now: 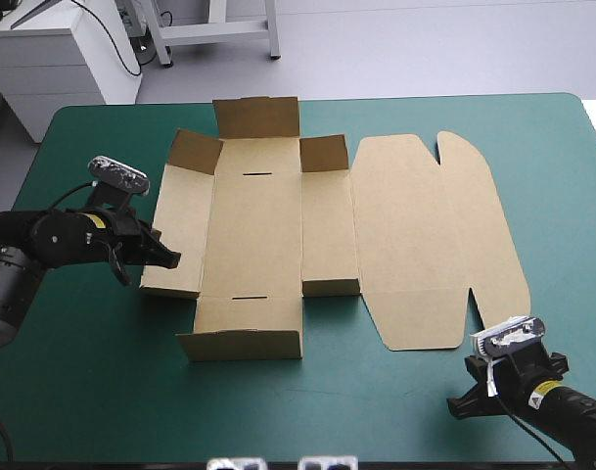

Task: Fold the box

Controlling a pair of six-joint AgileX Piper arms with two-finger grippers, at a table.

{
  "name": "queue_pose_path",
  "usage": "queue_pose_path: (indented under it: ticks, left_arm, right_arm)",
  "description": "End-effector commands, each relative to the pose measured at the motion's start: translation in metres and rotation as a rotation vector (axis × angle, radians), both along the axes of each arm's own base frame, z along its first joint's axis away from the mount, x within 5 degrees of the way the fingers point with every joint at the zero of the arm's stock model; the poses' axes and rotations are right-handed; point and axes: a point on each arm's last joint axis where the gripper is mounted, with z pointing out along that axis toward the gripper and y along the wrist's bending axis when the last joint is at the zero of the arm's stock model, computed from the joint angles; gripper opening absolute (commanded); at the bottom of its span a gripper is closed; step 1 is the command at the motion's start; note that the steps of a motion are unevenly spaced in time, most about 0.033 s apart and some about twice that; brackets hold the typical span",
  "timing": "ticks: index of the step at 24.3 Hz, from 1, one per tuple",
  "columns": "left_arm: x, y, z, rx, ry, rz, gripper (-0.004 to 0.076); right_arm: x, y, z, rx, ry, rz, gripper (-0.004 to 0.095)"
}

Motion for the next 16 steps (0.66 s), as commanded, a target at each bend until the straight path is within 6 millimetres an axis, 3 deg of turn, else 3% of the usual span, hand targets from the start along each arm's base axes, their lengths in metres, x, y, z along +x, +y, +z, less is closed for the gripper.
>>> queue_pose_path:
  ticks: [1, 3, 6, 10, 16]
  left_arm:
    - [0.012, 0.012, 0.018, -0.156, -0.056, -0.011, 0.0019]
    - [0.021, 0.045, 0.016, -0.372, -0.028, -0.002, 0.0019]
    - [0.023, 0.079, 0.012, -0.529, 0.005, 0.045, 0.0018]
    - [0.023, 0.123, 0.007, -0.612, -0.023, 0.209, 0.0012]
    - [0.028, 0.143, -0.004, -0.583, -0.022, 0.285, 0.0032]
  right_arm:
    - [0.005, 0.001, 0.01, 0.021, -0.068, -0.003, -0.002]
    - [0.005, 0.001, 0.01, 0.021, -0.068, -0.003, -0.002]
    - [0.005, 0.001, 0.01, 0.021, -0.068, -0.003, -0.002]
    - [0.005, 0.001, 0.01, 0.021, -0.068, -0.003, -0.002]
    - [0.005, 0.001, 0.01, 0.021, -0.068, -0.003, -0.002]
